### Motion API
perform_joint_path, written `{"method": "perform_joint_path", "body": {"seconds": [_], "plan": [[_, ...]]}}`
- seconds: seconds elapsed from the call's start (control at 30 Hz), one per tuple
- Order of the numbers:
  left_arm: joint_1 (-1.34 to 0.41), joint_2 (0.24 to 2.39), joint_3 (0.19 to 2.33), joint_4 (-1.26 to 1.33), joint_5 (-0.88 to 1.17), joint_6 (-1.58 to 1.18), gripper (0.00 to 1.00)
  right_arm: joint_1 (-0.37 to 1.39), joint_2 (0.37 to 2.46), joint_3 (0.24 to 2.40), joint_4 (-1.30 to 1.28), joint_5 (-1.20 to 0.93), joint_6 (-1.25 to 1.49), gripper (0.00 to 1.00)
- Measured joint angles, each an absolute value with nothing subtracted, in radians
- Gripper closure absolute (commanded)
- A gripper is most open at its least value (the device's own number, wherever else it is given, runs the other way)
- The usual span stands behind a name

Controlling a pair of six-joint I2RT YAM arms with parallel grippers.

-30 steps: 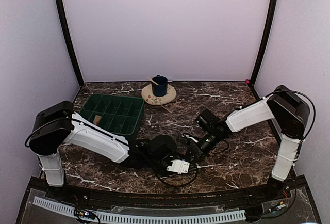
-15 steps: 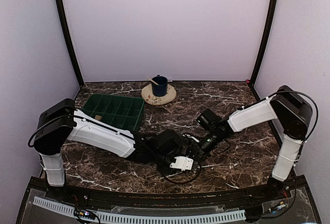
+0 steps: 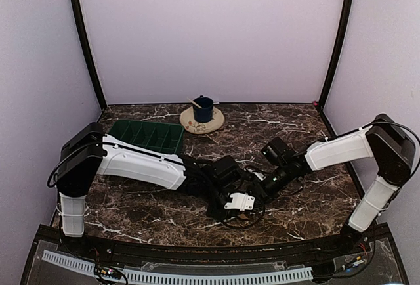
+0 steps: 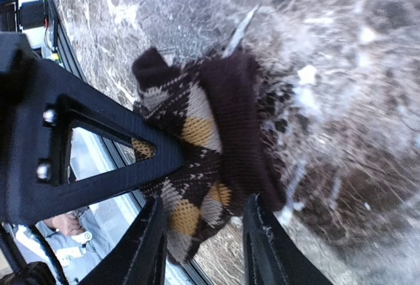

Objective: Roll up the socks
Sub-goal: Pick up the sock from the center of the board.

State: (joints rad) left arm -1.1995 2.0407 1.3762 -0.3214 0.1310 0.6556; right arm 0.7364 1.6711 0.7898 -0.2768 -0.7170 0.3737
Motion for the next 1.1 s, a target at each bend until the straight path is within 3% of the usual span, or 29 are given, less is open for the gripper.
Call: {"method": "perform_joint_path", "body": {"seconds": [0.77, 1.1], "plan": [[-1.130, 2.147, 1.563, -0.558, 0.391, 0.570, 1.00, 0.734, 1.294, 0.605, -0.218, -0.328, 0.481, 0.61], [-1.083, 2.184, 1.602, -0.600, 0.502, 0.545, 1.00, 0.916, 1.139, 0.553, -0.217, -0.079, 0.550, 0.61]]}}
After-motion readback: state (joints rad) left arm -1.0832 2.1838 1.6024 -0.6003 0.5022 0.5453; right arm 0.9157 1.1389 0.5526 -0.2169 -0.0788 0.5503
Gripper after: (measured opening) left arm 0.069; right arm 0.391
